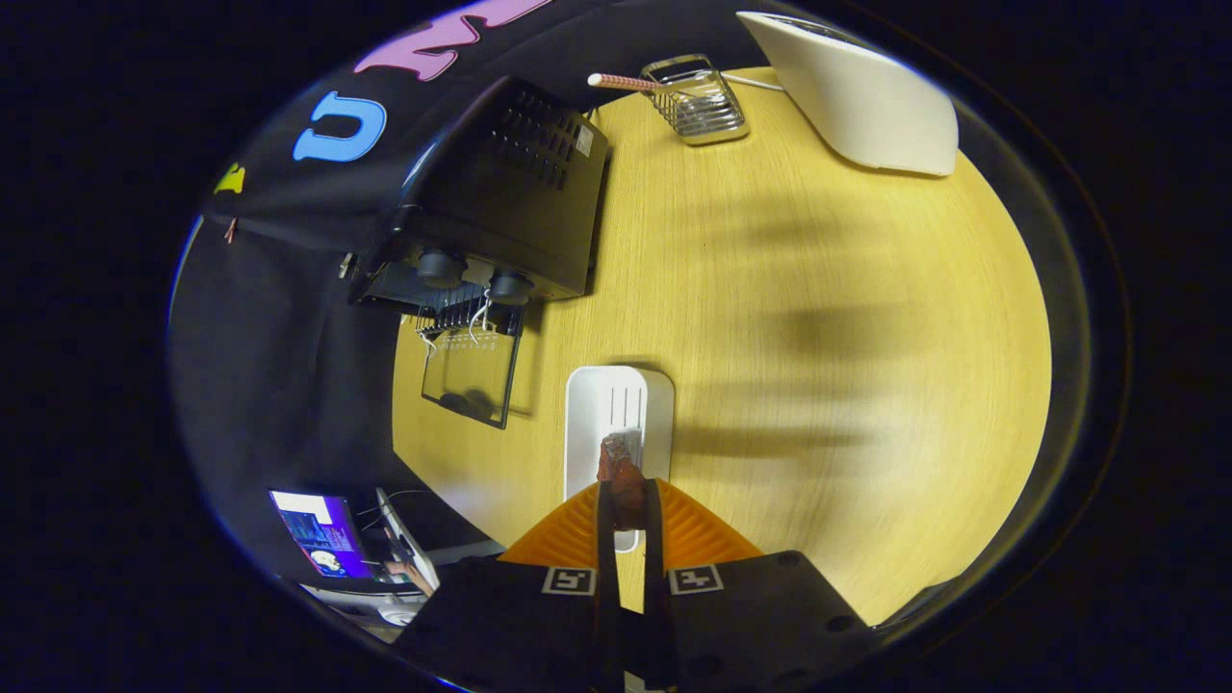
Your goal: Open the toaster oven, put the food inside, and close the toaster oven door.
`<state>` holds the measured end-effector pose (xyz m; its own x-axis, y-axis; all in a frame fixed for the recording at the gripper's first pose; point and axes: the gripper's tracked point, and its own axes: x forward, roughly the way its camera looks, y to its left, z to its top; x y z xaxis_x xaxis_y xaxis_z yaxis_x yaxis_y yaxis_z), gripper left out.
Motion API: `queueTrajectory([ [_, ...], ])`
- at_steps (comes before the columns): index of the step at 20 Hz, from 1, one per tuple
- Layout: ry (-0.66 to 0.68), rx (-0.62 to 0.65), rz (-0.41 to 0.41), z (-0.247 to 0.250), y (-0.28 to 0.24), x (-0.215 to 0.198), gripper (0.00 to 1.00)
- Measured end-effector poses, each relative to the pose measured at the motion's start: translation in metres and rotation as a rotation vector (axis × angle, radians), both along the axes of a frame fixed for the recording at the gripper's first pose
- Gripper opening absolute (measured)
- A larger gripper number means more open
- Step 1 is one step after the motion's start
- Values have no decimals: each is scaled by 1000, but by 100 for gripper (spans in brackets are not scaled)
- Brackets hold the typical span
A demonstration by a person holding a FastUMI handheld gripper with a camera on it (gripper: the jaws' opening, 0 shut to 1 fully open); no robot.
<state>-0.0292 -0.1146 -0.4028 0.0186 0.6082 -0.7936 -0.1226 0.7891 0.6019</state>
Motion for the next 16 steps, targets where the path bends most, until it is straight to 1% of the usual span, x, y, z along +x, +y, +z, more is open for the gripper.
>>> queueTrajectory([
  [2, -52, -16, -40, 13, -4, 2, 13],
  [8, -214, -25, -223, 75, 2, -1, 13],
  [11, -290, -6, -294, 110, 23, -10, 13],
  [16, -380, 52, -341, 161, 86, -32, 13],
])
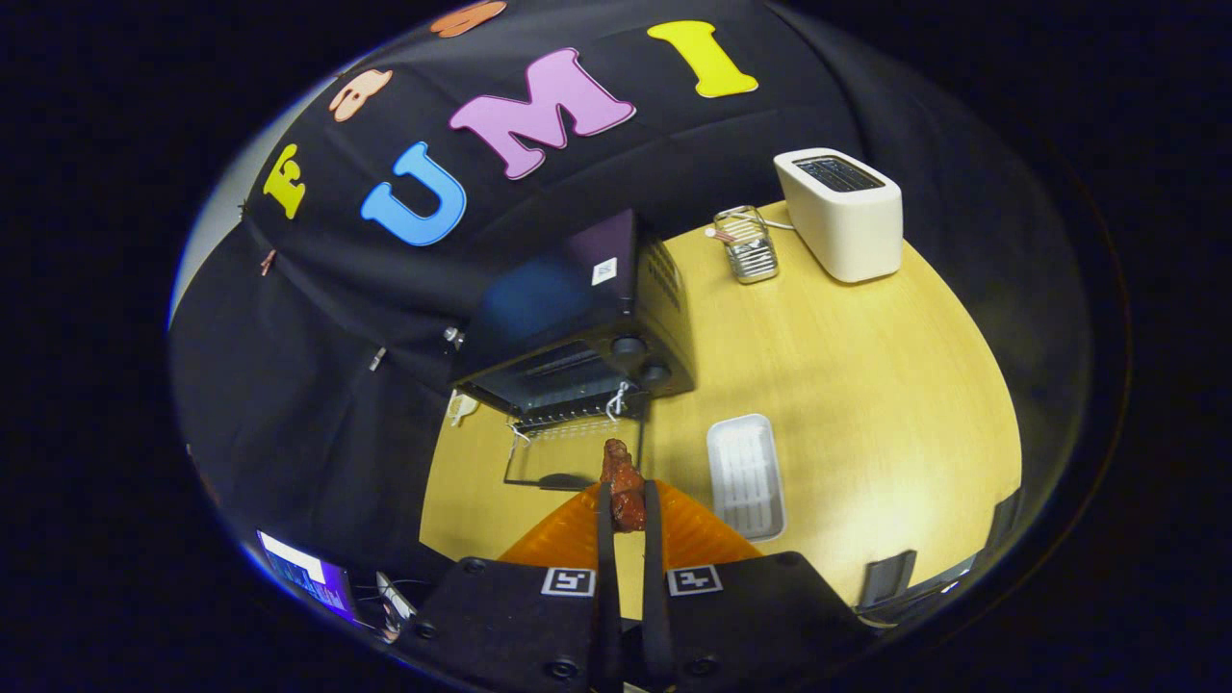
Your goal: Open the toaster oven, put the food inside, and close the toaster oven door.
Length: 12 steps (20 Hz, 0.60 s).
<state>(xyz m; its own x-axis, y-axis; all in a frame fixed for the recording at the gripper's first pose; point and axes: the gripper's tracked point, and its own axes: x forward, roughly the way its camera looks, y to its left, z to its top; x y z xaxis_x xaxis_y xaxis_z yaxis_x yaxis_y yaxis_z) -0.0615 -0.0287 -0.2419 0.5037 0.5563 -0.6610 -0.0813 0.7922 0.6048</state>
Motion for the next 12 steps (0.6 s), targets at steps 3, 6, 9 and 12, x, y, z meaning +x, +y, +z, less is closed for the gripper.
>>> queueTrajectory([
  [3, -62, 40, -26, 16, 50, -3, 13],
  [6, -96, 77, -59, 17, 101, 2, 13],
  [9, -132, 104, -128, 9, 140, 21, 13],
  [12, -153, 91, -178, -12, 169, 40, 12],
])
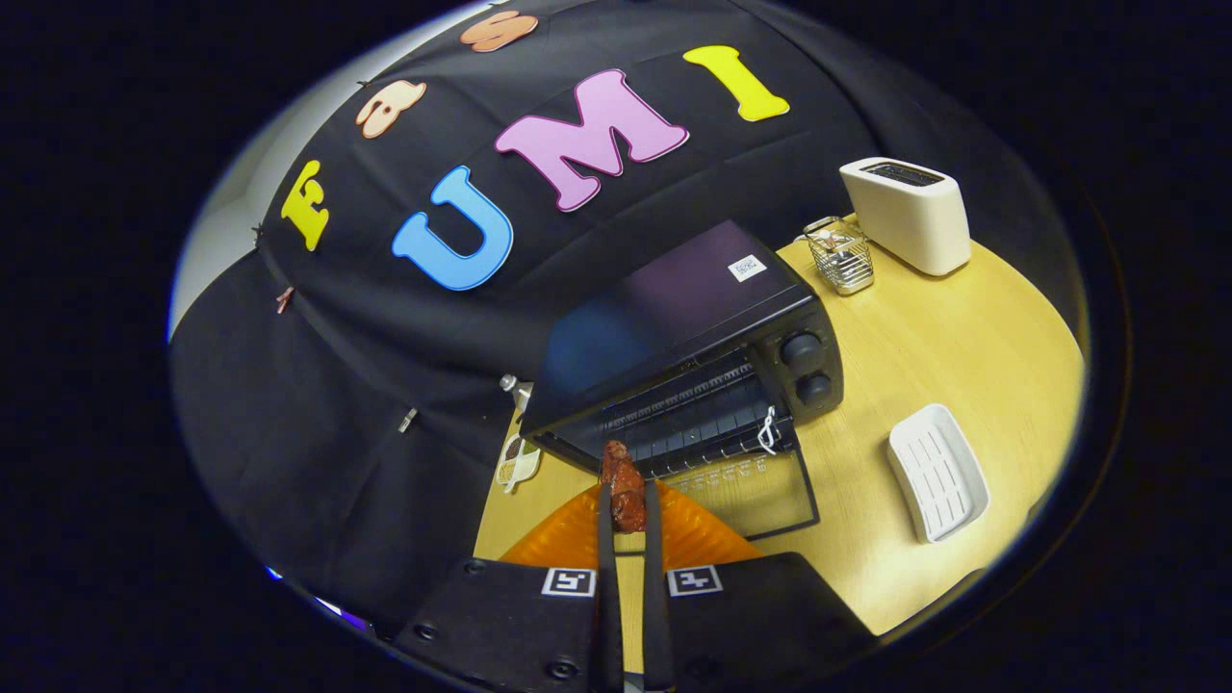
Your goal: Open the toaster oven, put the food inside, and close the toaster oven door.
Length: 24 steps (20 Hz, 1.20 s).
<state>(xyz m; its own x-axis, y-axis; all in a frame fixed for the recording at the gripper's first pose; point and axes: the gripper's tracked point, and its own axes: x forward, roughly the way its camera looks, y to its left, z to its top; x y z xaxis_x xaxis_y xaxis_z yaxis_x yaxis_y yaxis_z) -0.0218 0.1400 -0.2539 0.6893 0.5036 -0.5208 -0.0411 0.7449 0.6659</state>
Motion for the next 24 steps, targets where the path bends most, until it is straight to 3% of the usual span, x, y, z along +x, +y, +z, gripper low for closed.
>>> queueTrajectory([
  [6, 11, -3, -89, -48, 30, 49, 12],
  [14, 66, 187, -309, -90, 51, 104, 12],
  [18, 78, 146, -290, -109, 56, 110, 12],
  [21, 73, 28, -258, -122, 48, 111, 16],
  [23, 82, -59, -240, -127, 40, 110, 27],
  [24, 79, -82, -233, -126, 37, 108, 38],
])
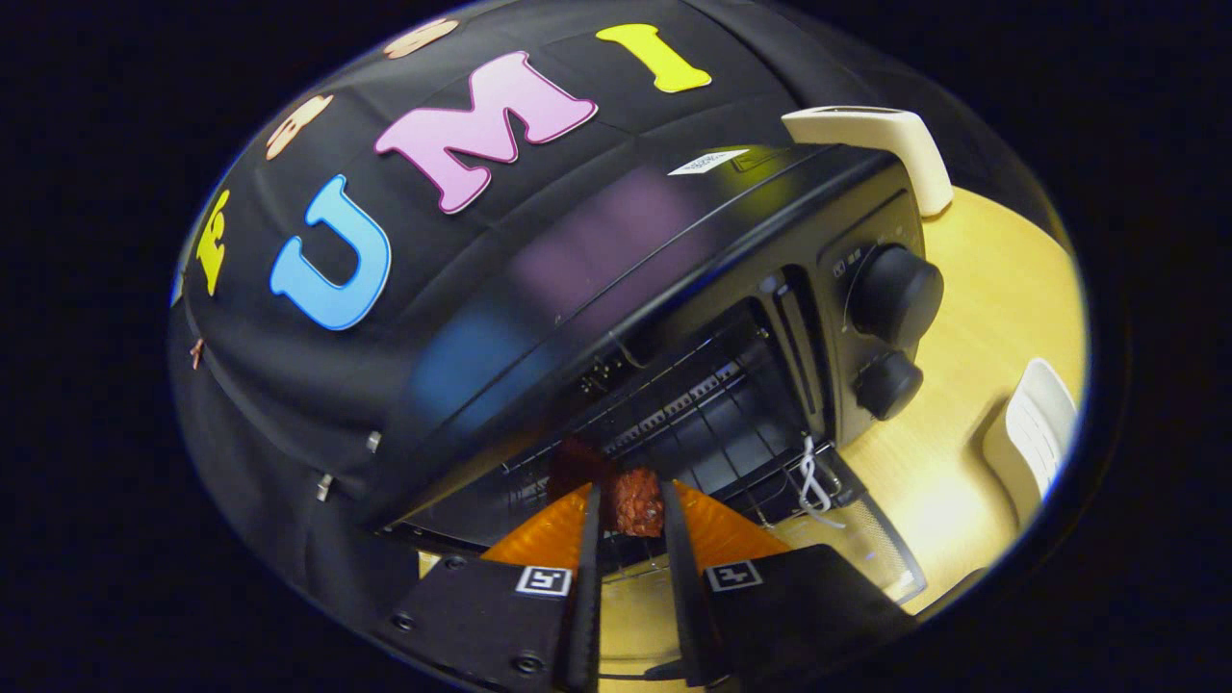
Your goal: Open the toaster oven, put the food inside, and close the toaster oven door.
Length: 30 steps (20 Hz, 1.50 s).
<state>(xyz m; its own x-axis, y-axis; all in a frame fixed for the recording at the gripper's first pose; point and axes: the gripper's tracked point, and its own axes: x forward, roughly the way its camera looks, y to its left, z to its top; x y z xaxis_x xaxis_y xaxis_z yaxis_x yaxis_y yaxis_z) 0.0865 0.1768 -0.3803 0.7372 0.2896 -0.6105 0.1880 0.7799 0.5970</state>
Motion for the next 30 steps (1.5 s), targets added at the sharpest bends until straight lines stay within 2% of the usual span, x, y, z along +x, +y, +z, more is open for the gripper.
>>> queueTrajectory([
  [3, -13, -23, 33, 5, -1, -3, 70],
  [5, -33, -70, 25, 12, -11, -3, 100],
  [9, -47, -126, 11, 22, -29, -11, 98],
  [12, -51, -123, 26, 33, -35, -21, 98],
  [19, -101, -149, 57, 82, -44, -53, 98],
  [26, -106, -275, 187, 86, -41, -103, 98],
  [30, -80, -332, 267, 70, -28, -134, 98],
])
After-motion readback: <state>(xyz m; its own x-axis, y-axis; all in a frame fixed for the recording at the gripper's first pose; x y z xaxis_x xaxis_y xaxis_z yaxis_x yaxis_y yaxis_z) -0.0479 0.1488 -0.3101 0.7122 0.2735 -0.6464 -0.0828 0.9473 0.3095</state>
